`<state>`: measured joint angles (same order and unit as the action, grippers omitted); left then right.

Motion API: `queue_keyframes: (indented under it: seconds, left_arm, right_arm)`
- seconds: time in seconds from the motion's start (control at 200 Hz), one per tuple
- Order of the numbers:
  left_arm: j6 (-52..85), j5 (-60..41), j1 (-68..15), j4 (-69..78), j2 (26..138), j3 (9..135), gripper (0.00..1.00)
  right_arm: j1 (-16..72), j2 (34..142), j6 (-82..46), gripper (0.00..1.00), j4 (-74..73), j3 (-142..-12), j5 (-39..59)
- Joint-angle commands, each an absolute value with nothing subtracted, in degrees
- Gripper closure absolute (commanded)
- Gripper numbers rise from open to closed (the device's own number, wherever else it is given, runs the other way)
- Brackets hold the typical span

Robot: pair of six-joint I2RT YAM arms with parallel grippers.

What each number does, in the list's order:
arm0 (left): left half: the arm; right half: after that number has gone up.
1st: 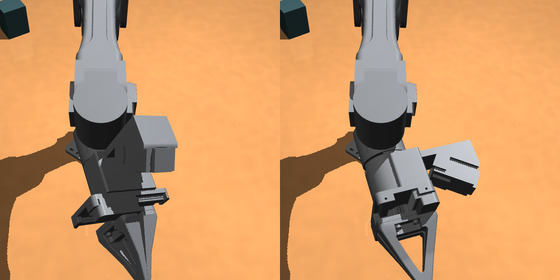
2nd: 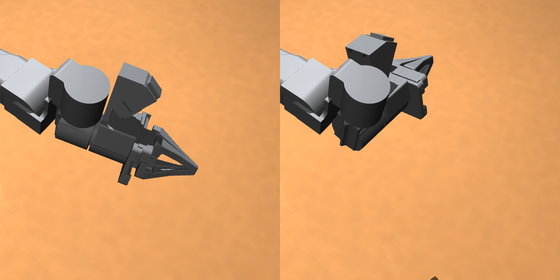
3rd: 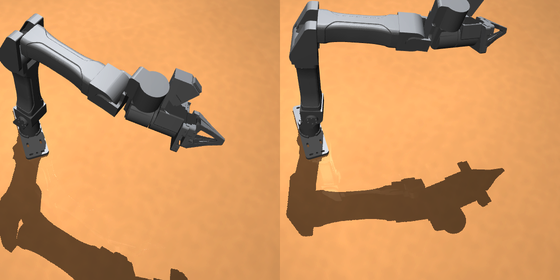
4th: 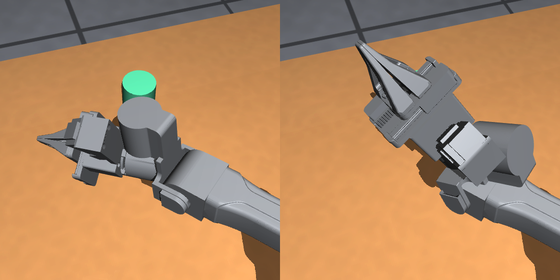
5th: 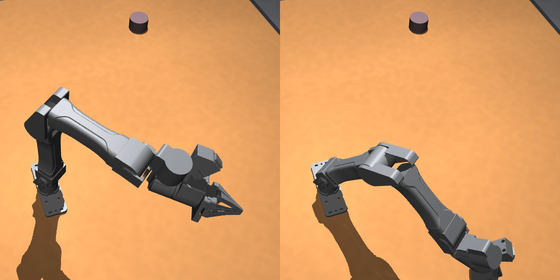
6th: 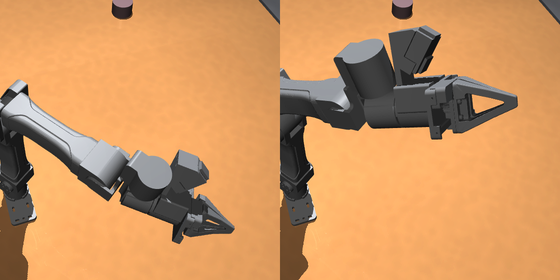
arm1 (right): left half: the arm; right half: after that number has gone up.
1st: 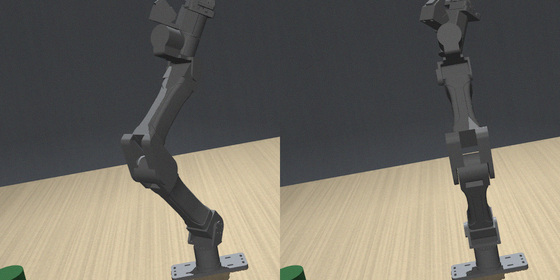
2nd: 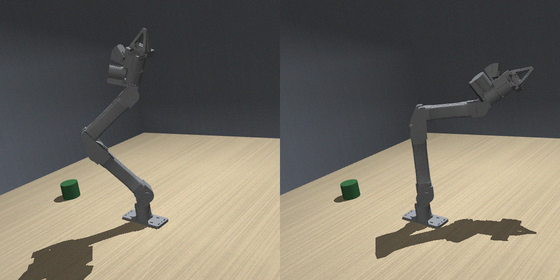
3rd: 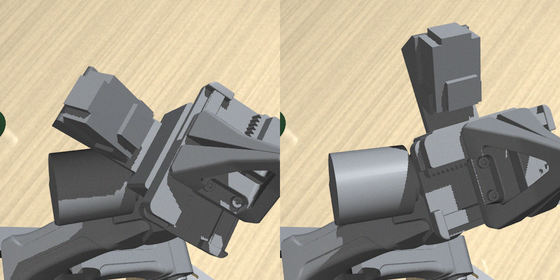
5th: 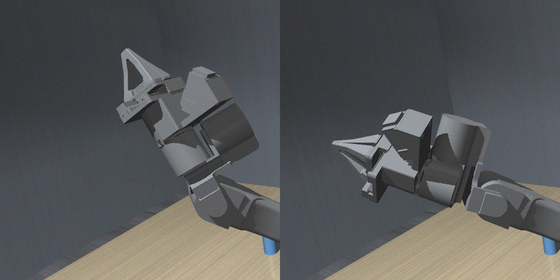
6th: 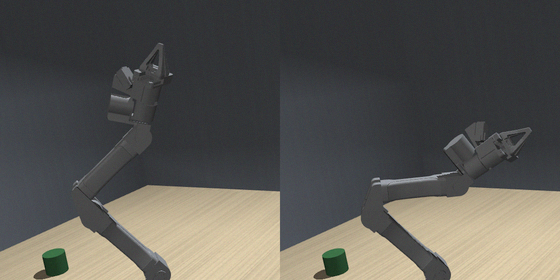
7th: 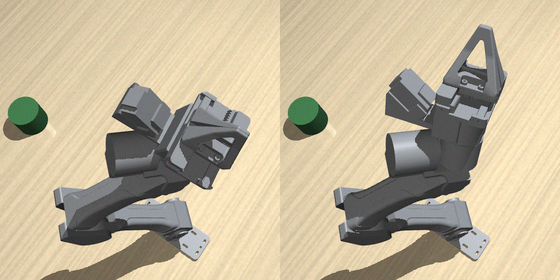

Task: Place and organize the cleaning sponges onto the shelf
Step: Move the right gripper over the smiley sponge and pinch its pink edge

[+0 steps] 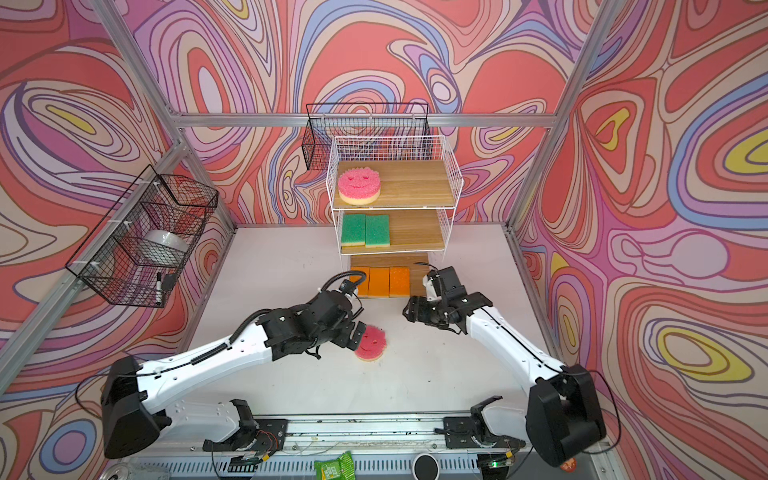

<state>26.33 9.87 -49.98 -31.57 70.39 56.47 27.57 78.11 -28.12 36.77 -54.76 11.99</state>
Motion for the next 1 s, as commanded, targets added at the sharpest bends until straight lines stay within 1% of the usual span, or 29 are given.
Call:
queue_keyframes:
  seconds: [0.0,0.06,0.145,0.21,0.31,0.426,0.761,0.841,0.921,0.996]
  left_arm:
    - [31.36,1.91,-43.48,-30.98,66.81,49.80,0.03]
    - [32.74,0.37,-41.09,-29.37,64.39,46.53,0.04]
    - [33.72,0.76,-40.30,-28.52,62.55,44.04,0.04]
    - [34.21,0.59,-40.02,-27.84,62.25,42.80,0.04]
    - [34.94,0.23,-39.88,-26.68,62.76,41.30,0.04]
    - [35.11,0.28,-39.66,-25.57,63.48,40.11,0.04]
    - [34.71,-0.48,-38.80,-25.09,65.40,40.77,0.04]
    - [34.56,-0.53,-38.76,-25.46,65.00,41.03,0.04]
    - [34.53,-0.48,-38.67,-25.91,64.44,41.00,0.04]
    - [34.45,-0.50,-38.51,-26.14,64.01,40.78,0.04]
  right_arm:
    - [34.00,84.10,-28.30,0.23,41.42,-59.56,2.65]
    - [37.23,87.64,-28.60,0.22,42.39,-62.21,0.82]
    - [40.00,90.86,-29.22,0.22,42.37,-63.79,0.53]
    - [41.21,92.29,-29.45,0.24,41.93,-64.31,0.75]
    - [43.05,93.64,-29.72,0.33,41.76,-64.86,1.27]
    - [45.09,94.35,-30.43,0.33,41.80,-64.54,1.27]
    - [46.36,95.82,-31.43,0.34,40.64,-63.44,-0.17]
    - [46.34,96.96,-31.46,0.37,40.69,-63.87,-1.25]
    - [46.34,97.98,-31.14,0.43,40.40,-64.23,-1.23]
    - [46.40,98.52,-31.11,0.44,39.85,-64.16,-0.97]
